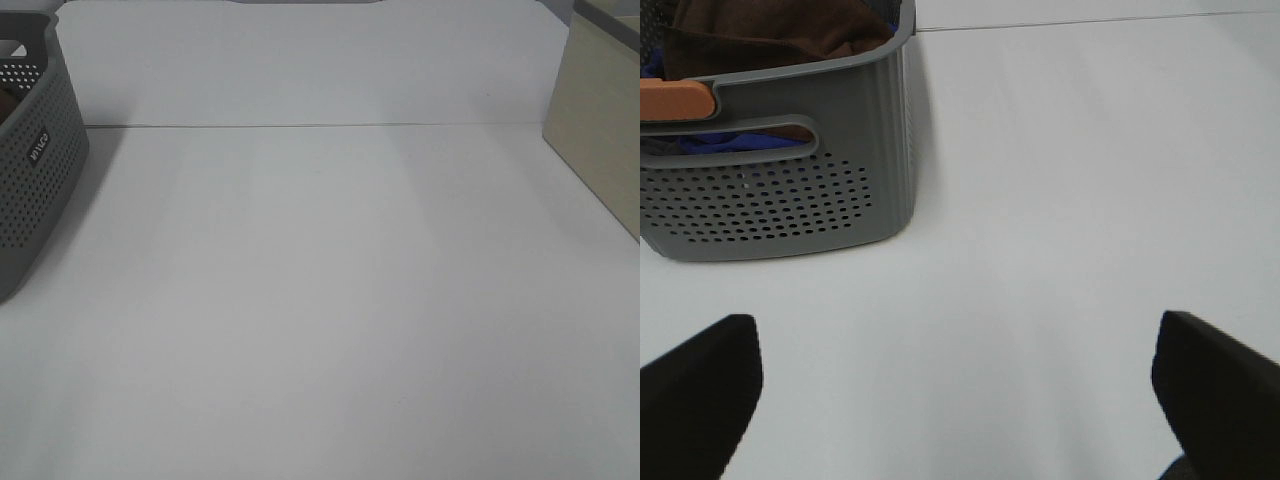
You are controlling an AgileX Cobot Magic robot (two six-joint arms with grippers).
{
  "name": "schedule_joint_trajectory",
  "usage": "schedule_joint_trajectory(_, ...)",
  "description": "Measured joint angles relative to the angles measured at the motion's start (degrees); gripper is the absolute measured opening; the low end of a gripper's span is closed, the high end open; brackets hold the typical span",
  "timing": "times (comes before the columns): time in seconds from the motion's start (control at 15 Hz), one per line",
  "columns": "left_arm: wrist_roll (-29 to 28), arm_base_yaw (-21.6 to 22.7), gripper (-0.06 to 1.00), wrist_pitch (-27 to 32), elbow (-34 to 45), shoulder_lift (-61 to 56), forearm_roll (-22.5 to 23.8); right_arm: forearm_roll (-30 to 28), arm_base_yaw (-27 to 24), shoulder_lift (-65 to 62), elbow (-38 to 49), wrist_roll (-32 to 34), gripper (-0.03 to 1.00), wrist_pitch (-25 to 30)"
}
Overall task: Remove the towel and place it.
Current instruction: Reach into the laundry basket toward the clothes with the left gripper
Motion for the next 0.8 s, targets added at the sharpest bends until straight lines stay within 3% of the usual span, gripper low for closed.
schedule_joint_trajectory(0.8, 0.0, 4.35, 0.99, 0.0, 0.0, 0.0, 0.11, 0.0, 0.0, 0.0, 0.0, 0.0, 0.75, 0.0)
